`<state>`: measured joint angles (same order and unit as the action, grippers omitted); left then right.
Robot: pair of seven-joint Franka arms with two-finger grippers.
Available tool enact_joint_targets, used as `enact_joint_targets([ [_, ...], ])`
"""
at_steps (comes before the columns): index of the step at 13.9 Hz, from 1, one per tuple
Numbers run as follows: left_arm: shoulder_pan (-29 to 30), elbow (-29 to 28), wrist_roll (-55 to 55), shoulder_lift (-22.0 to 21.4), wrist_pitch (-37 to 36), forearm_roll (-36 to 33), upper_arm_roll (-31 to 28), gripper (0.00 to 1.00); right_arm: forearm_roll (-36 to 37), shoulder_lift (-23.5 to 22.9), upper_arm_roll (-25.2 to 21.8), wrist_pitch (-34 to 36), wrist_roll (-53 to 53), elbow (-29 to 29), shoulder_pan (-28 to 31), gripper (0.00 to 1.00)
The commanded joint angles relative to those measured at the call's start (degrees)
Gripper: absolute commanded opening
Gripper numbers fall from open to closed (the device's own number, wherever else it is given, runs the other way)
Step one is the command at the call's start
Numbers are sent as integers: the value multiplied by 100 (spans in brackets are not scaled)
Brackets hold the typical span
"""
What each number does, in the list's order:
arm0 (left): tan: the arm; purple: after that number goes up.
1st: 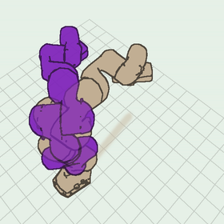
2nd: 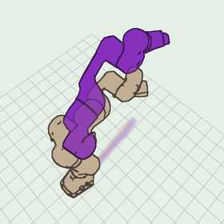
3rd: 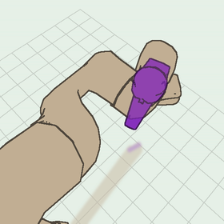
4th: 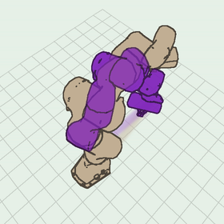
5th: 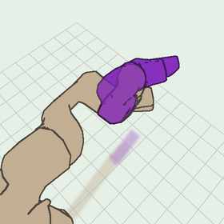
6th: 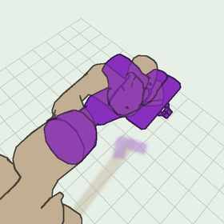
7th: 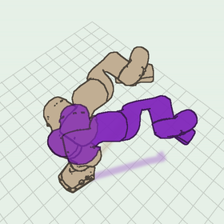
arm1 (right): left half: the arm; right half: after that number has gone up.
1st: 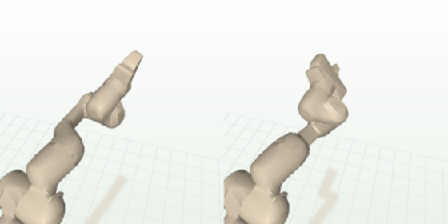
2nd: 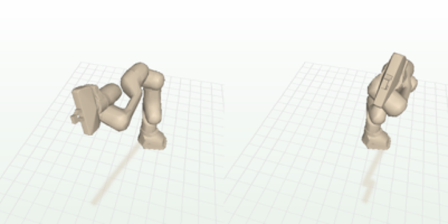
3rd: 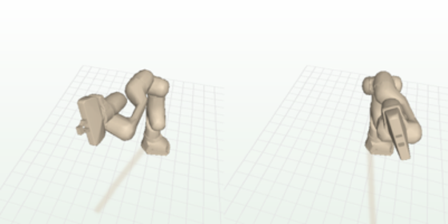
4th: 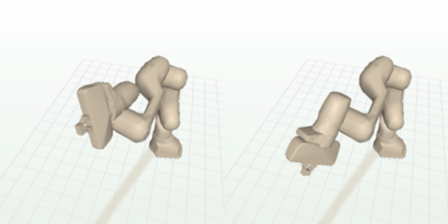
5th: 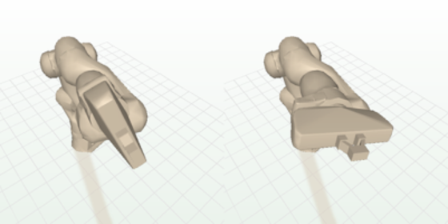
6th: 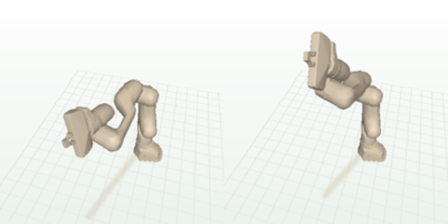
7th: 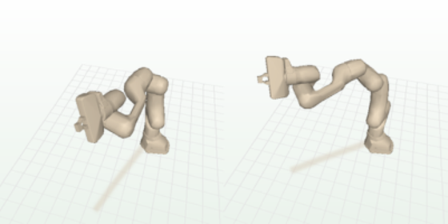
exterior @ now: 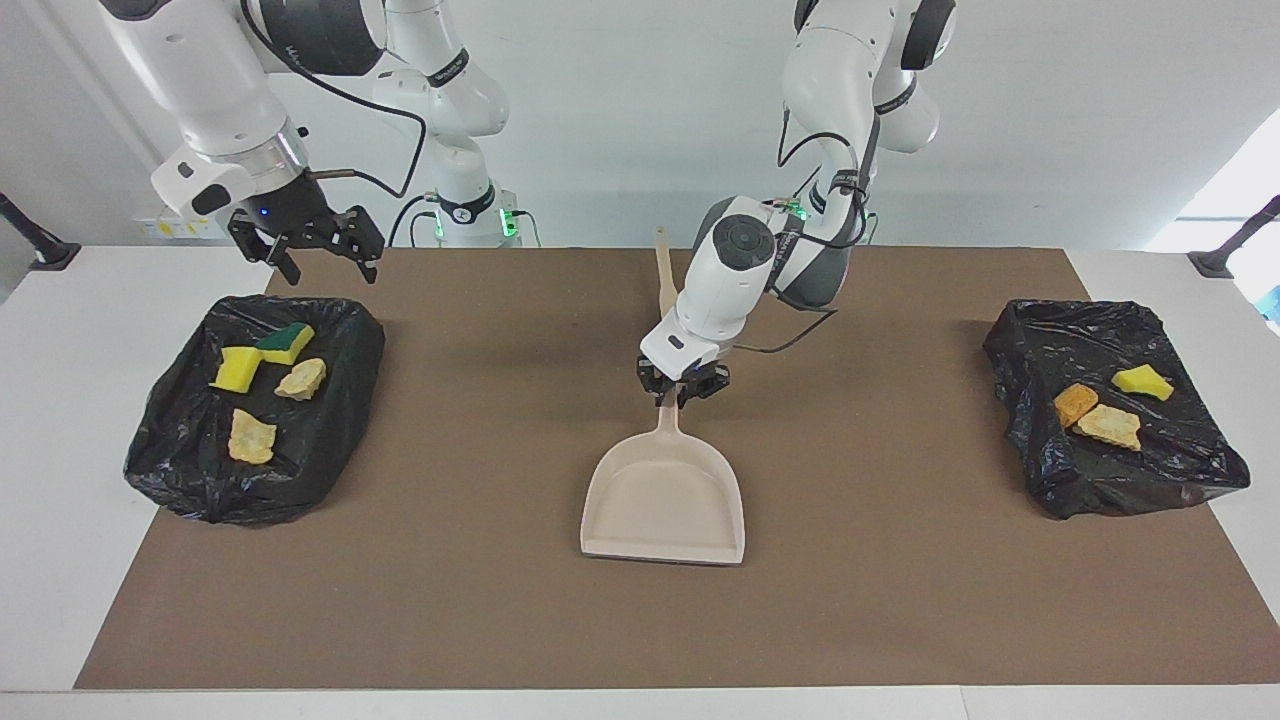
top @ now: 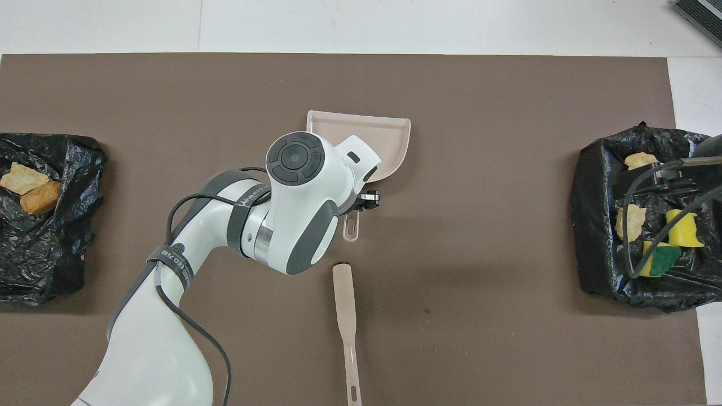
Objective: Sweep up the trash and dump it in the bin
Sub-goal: 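Lower the dustpan onto the mat center and open the left gripper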
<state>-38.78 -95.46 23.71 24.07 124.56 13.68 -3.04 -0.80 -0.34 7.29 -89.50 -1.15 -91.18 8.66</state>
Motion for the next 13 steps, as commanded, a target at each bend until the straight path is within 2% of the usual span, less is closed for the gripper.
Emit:
enact_joint_targets([
  [1,-86,-122,20,-8,227,143,-83,0,10,-19,35,109,89,92,39,100],
  [3,-94,-157,20,71,236,143,-83,12,10,-19,35,74,80,92,31,100],
  [4,-77,-122,29,72,227,143,-92,26,19,-19,35,73,89,92,31,100],
  [5,-77,-87,37,72,244,143,-100,58,10,-19,44,73,80,92,31,100],
  [6,-60,-34,3,37,219,91,-118,100,10,-19,44,65,80,92,31,100],
  [13,204,81,3,-657,-414,38,-346,100,10,-19,35,65,80,92,31,100],
])
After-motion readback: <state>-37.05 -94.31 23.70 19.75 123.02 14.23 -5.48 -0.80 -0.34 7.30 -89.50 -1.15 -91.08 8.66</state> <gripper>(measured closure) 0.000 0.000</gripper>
